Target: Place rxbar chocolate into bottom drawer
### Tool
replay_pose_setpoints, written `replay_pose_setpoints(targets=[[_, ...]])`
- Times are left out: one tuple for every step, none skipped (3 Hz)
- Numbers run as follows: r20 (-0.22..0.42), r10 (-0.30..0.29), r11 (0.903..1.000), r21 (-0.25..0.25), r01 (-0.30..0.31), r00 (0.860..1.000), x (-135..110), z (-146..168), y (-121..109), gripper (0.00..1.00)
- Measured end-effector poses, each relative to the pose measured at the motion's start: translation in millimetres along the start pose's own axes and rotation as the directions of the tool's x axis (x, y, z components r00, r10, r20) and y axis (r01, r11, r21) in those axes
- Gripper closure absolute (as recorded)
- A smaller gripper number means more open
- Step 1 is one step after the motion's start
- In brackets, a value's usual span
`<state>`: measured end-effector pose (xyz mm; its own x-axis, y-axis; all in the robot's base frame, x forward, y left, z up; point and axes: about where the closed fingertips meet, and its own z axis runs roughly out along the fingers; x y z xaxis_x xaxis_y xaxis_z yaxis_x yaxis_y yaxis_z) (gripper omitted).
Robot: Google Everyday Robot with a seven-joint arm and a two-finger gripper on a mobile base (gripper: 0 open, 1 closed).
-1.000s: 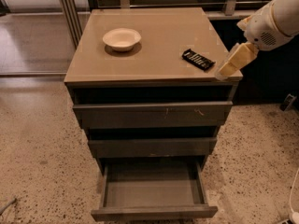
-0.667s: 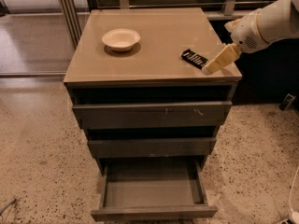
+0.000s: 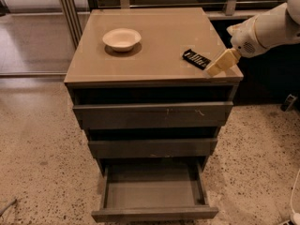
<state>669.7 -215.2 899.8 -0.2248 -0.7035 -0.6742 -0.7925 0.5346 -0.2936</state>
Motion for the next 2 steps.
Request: replay_pose_setpoints(targets=[[0.012,0.017,0.9981,0.059,-0.018,1.000,15,22,-19,0.00],[0.059,0.060,0.9928,0.100,-0.066,0.996,18,40,-37,0.00]])
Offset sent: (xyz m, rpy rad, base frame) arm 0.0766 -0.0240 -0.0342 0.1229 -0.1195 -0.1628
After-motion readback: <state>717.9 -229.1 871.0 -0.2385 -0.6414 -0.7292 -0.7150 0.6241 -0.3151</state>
